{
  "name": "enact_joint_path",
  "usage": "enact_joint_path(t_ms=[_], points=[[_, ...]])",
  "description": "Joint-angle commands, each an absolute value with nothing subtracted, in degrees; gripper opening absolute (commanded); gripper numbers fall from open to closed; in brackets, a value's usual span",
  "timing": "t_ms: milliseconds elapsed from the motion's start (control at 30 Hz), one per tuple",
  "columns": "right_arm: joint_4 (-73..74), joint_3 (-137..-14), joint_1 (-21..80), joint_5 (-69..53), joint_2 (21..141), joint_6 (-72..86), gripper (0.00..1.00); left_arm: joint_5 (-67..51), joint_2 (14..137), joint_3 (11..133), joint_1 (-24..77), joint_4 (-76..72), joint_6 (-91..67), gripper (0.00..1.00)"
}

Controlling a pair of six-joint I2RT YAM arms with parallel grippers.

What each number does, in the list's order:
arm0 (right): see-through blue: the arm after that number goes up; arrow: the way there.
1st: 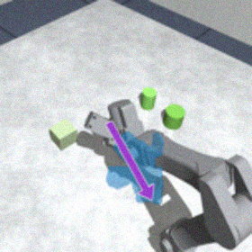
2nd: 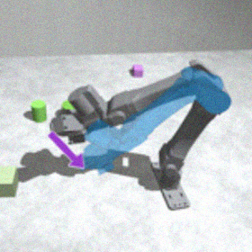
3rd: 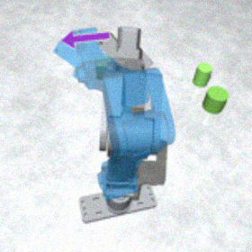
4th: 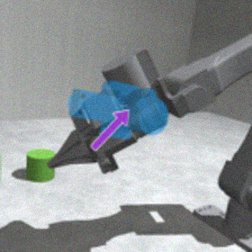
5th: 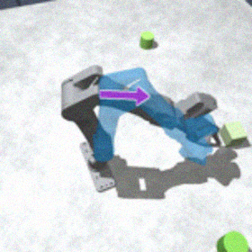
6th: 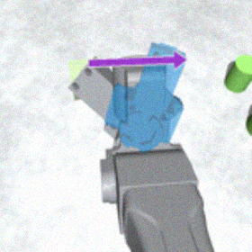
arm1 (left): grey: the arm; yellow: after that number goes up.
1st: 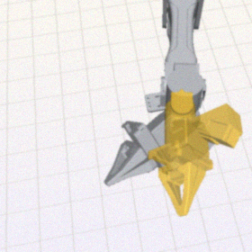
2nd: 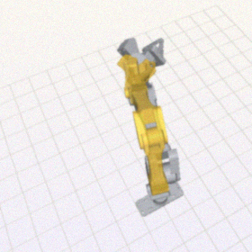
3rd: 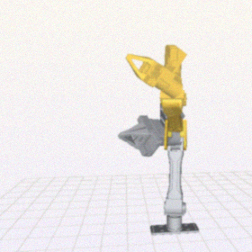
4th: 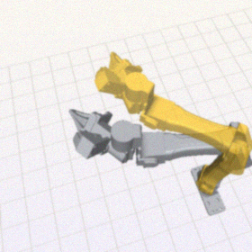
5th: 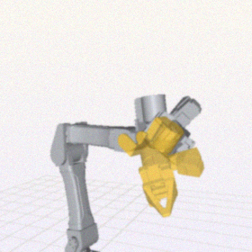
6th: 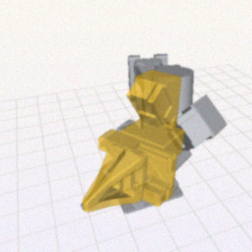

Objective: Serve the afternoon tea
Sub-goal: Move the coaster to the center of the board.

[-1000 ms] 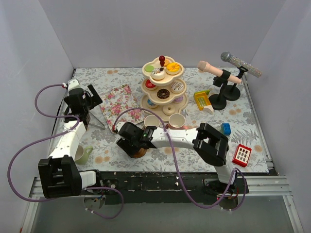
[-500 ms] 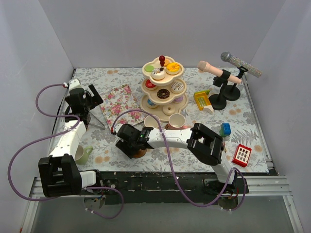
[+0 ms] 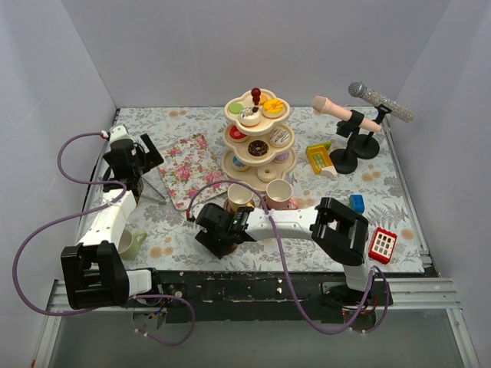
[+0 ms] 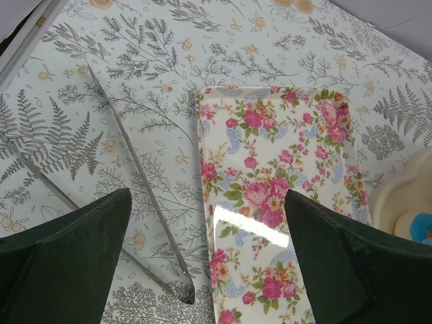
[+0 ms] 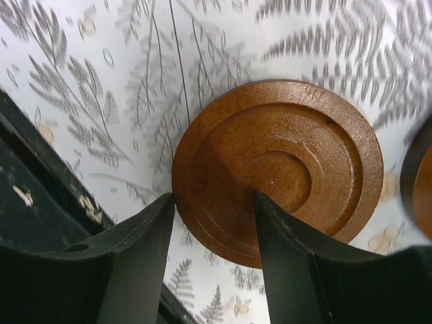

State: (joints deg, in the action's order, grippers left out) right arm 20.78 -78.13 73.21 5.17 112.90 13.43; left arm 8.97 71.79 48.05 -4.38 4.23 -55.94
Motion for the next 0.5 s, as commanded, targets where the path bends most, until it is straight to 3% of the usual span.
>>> enact_joint_path(t_ms=[0,467], points=[[28.21,-71.73,73.65,5.01,108.38,16.96,0.59,9.05,71.10,49.13,-4.39,3.43,-55.90,0.98],[33.84,-52.49,70.59,13.27,93.88,28.64,0.59,9.75,70.58,48.78,-4.39,3.60,-55.72,0.98]])
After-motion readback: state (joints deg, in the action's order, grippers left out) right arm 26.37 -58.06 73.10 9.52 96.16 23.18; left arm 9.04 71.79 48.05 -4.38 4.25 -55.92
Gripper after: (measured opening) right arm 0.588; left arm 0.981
